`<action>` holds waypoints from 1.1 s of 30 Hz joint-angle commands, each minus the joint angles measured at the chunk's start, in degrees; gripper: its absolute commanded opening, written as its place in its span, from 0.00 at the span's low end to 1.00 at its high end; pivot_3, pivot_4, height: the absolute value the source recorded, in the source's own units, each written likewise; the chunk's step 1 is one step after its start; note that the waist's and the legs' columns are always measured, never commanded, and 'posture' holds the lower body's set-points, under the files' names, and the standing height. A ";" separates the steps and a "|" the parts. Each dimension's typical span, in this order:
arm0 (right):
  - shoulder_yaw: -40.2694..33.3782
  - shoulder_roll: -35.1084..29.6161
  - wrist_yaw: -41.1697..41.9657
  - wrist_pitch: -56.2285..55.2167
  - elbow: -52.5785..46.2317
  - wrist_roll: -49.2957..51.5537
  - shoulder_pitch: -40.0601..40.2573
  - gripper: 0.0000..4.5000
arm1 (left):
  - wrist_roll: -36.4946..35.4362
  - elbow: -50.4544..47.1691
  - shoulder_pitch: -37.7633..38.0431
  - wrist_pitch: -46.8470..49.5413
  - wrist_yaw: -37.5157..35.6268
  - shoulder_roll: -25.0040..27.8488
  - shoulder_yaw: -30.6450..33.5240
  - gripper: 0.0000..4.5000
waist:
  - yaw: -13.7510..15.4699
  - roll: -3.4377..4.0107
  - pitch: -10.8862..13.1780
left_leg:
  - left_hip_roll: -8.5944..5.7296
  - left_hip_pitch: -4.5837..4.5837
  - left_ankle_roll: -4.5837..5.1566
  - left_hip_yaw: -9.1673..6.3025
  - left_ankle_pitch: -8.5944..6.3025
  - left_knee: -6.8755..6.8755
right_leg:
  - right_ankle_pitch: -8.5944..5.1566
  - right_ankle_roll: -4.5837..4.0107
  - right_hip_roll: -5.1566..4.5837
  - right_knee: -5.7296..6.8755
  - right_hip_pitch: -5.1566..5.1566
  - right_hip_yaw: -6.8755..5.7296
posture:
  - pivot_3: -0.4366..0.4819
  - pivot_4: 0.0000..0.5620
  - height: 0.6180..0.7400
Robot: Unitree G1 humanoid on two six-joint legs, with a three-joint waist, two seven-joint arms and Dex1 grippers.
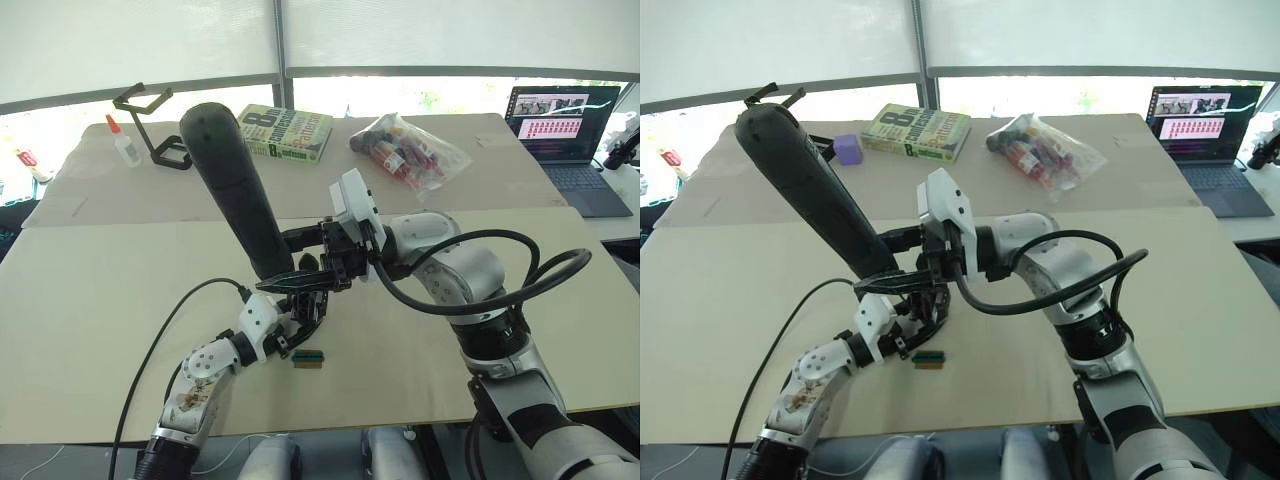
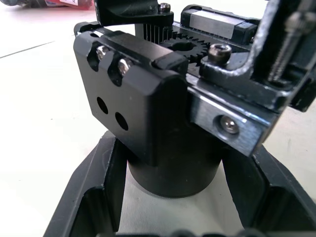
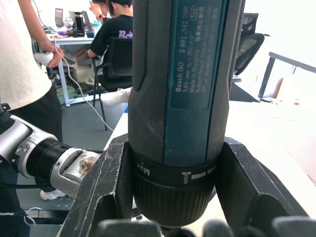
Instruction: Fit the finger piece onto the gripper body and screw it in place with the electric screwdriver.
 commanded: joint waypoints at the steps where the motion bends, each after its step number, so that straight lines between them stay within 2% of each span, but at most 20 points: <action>1: -0.61 1.23 -1.00 -0.16 -2.23 1.21 -0.63 0.43 | -0.14 2.79 1.51 0.66 -0.30 -0.42 -1.25 0.51 | 0.00 0.00 0.00 | 0.00 0.00 0.00 0.00 0.00 0.00 | 0.00 0.00 0.00 0.00 0.00 0.00 | 0.48 0.27 1.00; 11: 0.08 1.32 -1.81 1.24 -3.81 1.76 0.57 0.43 | -0.19 3.48 1.36 0.10 -0.16 -0.59 -1.47 0.51 | 0.03 0.00 0.00 | 0.00 0.00 0.00 -0.01 0.00 0.00 | 0.00 0.00 -0.01 0.00 0.00 0.00 | 0.48 0.27 1.00; 27: -2.90 1.33 -2.28 2.85 -4.15 5.59 -2.87 0.43 | -0.32 2.47 1.68 0.64 0.03 -0.65 -1.88 0.51 | 0.03 0.01 0.00 | 0.00 0.00 0.00 -0.01 0.00 0.00 | 0.00 0.00 -0.02 0.00 0.01 0.00 | 0.48 0.27 1.00; 33: -2.08 0.45 -1.88 1.43 -2.84 3.57 -3.01 0.43 | -0.38 2.25 1.41 0.98 -0.02 -0.68 -2.00 0.51 | 0.06 0.01 0.00 | -0.01 0.00 0.00 -0.02 0.00 0.00 | 0.00 0.00 -0.02 0.00 0.01 -0.01 | 0.48 0.27 1.00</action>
